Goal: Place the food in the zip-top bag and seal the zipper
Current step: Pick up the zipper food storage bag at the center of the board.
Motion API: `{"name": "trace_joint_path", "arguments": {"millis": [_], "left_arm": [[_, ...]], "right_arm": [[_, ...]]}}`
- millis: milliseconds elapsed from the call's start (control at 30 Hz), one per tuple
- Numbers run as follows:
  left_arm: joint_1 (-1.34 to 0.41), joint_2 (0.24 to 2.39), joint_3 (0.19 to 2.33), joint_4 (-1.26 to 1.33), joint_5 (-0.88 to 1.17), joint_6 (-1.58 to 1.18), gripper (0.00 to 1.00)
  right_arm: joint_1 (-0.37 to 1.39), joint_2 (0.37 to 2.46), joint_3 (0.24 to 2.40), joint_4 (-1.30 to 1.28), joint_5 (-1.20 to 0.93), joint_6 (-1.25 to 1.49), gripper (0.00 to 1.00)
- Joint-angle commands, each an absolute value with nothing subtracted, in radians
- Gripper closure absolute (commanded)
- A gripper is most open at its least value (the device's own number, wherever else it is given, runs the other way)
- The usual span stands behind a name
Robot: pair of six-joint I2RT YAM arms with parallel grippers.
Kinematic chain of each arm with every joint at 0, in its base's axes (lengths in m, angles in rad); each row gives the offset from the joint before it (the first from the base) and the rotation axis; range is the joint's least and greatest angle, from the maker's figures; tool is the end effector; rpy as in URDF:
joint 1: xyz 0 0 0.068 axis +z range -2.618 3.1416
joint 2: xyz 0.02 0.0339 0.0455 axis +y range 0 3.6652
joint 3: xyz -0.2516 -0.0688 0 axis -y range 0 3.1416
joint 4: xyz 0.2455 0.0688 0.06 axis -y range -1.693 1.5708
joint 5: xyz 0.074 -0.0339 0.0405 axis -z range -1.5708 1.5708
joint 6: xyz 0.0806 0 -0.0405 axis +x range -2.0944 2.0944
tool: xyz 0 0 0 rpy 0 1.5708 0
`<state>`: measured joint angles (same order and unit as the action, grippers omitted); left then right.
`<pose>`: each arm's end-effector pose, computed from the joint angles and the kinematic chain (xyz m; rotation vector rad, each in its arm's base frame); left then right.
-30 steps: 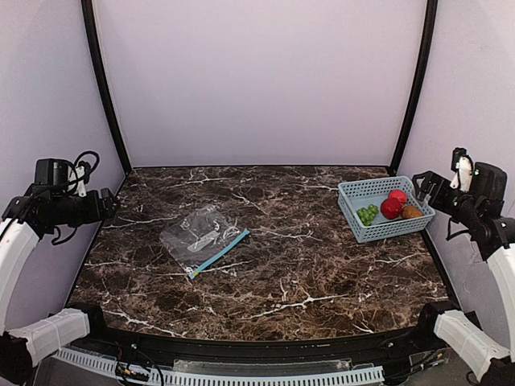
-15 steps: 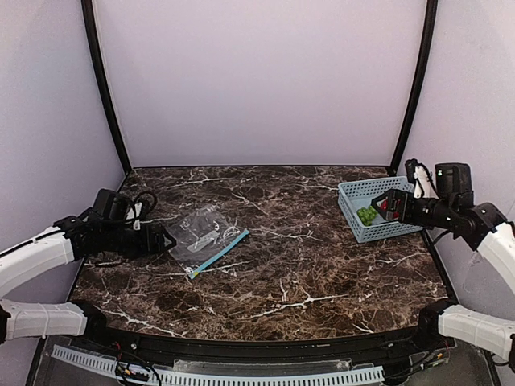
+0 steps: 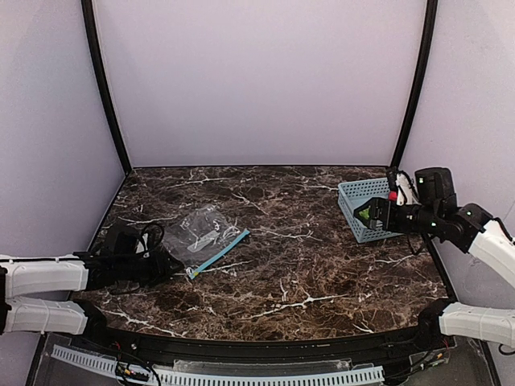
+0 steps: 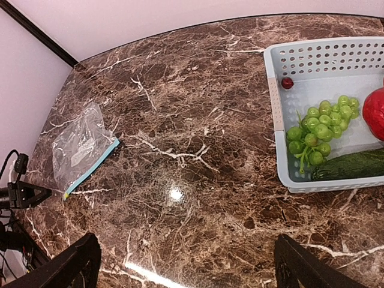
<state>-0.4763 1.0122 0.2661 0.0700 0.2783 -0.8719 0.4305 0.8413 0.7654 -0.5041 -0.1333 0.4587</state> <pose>0.1905 -0.1232 0.1095 -0.3165 2.4075 -0.9907 0.2049 0.1059 0.2579 -0.0487 2.2185 0.6490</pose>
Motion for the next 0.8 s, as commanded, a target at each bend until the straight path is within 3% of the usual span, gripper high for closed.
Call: {"name": "trace_joint_path", "arguments": {"millis": [0,233,400,767], "left_arm": [[-0.482,1.072,0.239,0.249,0.324,-0.930,0.48],[-0.482,1.184,0.244,0.361,0.358,-0.948,0.63],[-0.482,1.201,0.239,0.371,0.343,-0.953,0.67],[-0.482,1.242,0.235,0.360,0.310,-0.947,0.68]], "right_arm": [[0.462,0.852,0.772,-0.448,-0.120,0.485,0.01],[0.469,0.856,0.775,-0.457,-0.099,0.476,0.01],[0.471,0.858,0.784,-0.460,-0.102,0.471,0.01],[0.472,0.860,0.787,-0.463,-0.103,0.466,0.01]]}}
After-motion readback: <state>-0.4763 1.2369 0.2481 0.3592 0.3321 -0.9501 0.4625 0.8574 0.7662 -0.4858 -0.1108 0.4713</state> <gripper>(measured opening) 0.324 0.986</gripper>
